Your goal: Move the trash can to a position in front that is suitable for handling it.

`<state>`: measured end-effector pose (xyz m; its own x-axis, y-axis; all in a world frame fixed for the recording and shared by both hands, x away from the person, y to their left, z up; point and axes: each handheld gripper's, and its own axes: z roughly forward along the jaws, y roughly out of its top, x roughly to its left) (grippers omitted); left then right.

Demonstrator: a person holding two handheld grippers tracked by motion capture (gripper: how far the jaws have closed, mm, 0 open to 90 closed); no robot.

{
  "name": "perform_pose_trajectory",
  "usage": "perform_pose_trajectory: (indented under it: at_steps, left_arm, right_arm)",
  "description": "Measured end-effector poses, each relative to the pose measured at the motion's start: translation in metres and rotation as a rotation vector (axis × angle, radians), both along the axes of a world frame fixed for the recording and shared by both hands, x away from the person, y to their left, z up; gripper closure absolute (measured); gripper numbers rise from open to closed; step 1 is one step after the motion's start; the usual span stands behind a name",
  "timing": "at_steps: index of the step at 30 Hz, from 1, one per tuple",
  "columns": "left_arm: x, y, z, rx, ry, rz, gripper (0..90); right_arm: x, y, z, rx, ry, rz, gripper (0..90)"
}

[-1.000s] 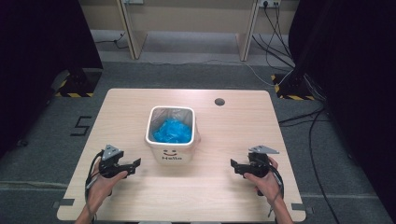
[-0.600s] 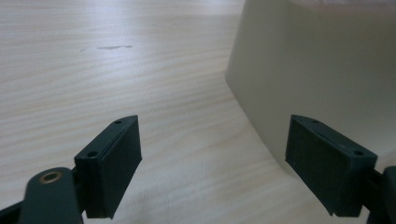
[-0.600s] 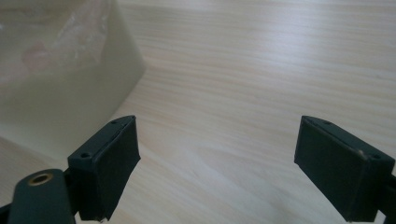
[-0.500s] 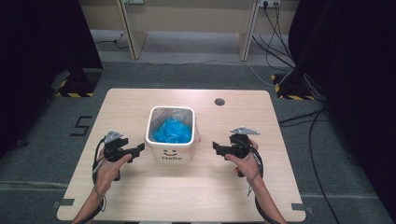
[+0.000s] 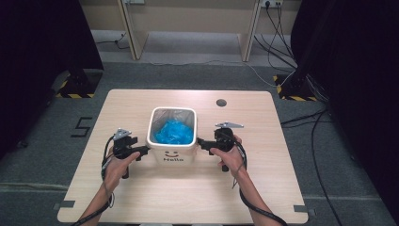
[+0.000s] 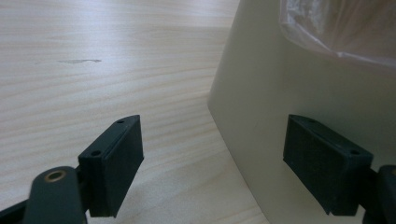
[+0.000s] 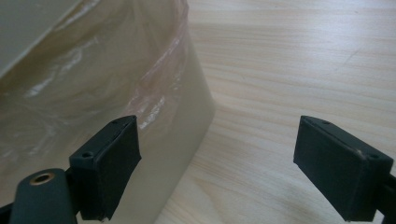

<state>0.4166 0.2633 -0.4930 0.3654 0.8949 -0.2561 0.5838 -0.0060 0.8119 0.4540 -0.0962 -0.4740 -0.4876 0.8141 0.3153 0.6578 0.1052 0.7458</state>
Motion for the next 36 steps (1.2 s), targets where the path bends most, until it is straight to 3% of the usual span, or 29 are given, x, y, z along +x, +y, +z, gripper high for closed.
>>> perform_pose_trajectory:
  at_steps: [2,9,19,26,36]
  left_arm:
    - [-0.002,-0.002,0.0,-0.002,0.008,-0.006,19.8]
    - [-0.006,-0.011,0.002,0.015,0.007,-0.011,25.1]
    - [-0.017,-0.036,0.004,0.039,-0.004,-0.084,27.5]
    - [-0.029,-0.057,0.005,0.058,-0.016,-0.136,27.5]
    - [-0.044,-0.072,0.006,0.07,-0.028,-0.176,27.4]
  right_arm:
    - [-0.001,0.0,0.0,0.039,0.014,0.009,15.3]
    - [-0.007,-0.004,0.003,0.041,0.02,0.051,23.3]
    - [-0.023,-0.03,0.01,-0.013,0.023,0.079,23.2]
    - [-0.04,-0.054,0.012,-0.033,0.018,0.067,23.1]
    - [-0.062,-0.073,0.009,-0.003,0.012,0.037,23.1]
